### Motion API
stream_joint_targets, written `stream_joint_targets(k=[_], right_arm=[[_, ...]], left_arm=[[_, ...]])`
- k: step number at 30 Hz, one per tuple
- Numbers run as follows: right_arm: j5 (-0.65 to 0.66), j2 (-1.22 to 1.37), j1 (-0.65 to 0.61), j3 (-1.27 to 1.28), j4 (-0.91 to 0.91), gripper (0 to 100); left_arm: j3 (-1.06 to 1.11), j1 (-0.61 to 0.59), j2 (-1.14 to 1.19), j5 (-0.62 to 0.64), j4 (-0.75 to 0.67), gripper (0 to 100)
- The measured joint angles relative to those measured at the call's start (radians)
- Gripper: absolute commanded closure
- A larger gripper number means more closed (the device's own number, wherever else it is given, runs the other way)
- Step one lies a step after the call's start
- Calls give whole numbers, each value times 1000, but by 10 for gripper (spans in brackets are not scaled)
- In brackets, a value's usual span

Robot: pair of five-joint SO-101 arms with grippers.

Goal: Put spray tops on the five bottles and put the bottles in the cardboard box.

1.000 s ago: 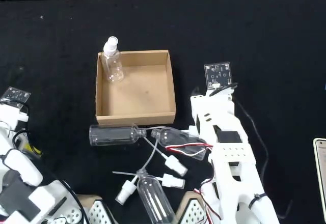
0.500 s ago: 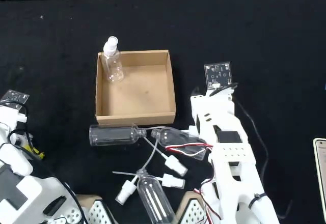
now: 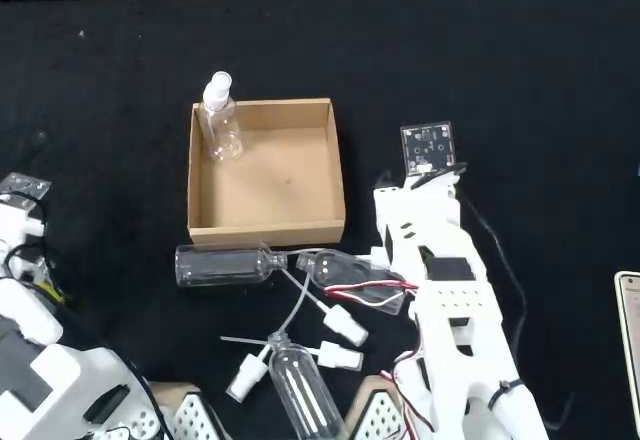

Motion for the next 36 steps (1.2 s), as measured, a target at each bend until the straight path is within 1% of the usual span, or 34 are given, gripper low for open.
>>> stream_joint_targets(k=[2, 4, 8, 9, 10, 15, 25, 31, 33, 36], right_arm=[[0, 0, 0, 0, 0, 812], [0, 0, 0, 0, 0, 812], [0, 0, 0, 0, 0, 812], [0, 0, 0, 0, 0, 812], [0, 0, 0, 0, 0, 812], [0, 0, 0, 0, 0, 812], [0, 0, 0, 0, 0, 812], [0, 0, 0, 0, 0, 812], [0, 0, 0, 0, 0, 812], [0, 0, 0, 0, 0, 812]], left_arm=[[-21, -2, 5, 0, 3, 923], [-28, -8, 8, 0, 2, 895], [-28, -34, 11, 0, -9, 731], [-28, -41, 11, 0, -12, 701], [-28, -49, 11, 0, -12, 691], [-23, -80, 11, -11, -37, 707], [87, -77, 12, -12, -233, 711], [87, -63, 12, -14, -249, 713], [87, -63, 12, -14, -249, 759], [87, -58, 12, -14, -227, 920]])
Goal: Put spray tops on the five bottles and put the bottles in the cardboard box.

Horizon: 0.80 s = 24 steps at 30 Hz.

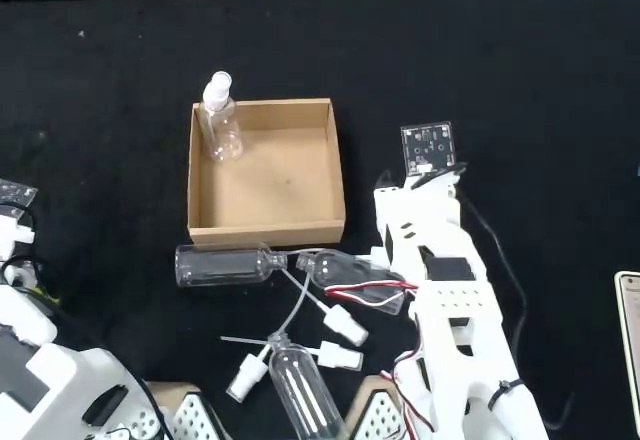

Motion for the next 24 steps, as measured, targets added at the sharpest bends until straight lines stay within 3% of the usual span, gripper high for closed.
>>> stream_joint_targets(k=[2, 5, 11, 17, 24], right_arm=[[0, 0, 0, 0, 0, 812], [0, 0, 0, 0, 0, 812], [0, 0, 0, 0, 0, 812], [0, 0, 0, 0, 0, 812], [0, 0, 0, 0, 0, 812]], left_arm=[[0, 6, -2, 0, 43, 974], [-2, 21, -2, 2, 98, 920], [-2, 61, -2, 2, 133, 912], [-2, 64, -2, 18, 106, 704], [-2, 9, -2, 32, 81, 712]])
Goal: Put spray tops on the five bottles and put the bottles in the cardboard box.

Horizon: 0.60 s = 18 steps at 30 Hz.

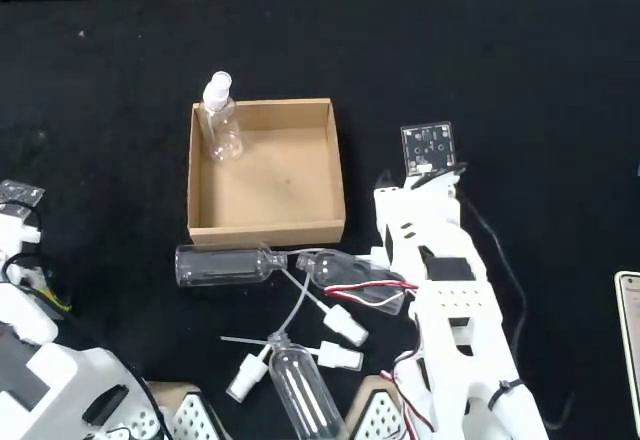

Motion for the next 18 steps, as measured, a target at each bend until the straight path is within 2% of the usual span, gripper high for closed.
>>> stream_joint_targets(k=[14, 18], right_arm=[[0, 0, 0, 0, 0, 812], [0, 0, 0, 0, 0, 812]], left_arm=[[-54, -46, 0, 0, 41, 710], [-58, -57, 2, -46, 54, 713]])
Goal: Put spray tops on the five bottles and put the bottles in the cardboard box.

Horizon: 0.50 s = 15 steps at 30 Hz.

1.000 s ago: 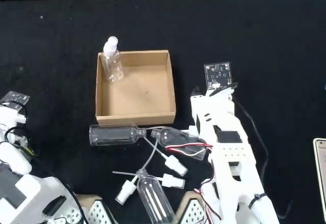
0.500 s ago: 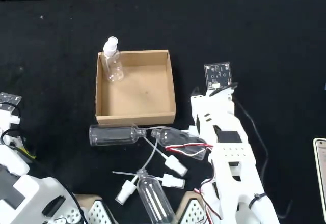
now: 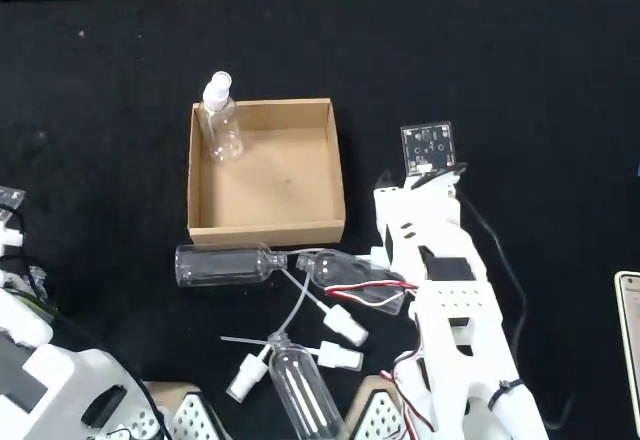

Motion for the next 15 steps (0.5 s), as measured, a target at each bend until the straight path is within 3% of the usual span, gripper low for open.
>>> stream_joint_targets(k=[9, 15], right_arm=[[0, 0, 0, 0, 0, 812], [0, 0, 0, 0, 0, 812]], left_arm=[[0, 17, 9, -17, 0, 720], [57, 17, 8, -20, -3, 970]])
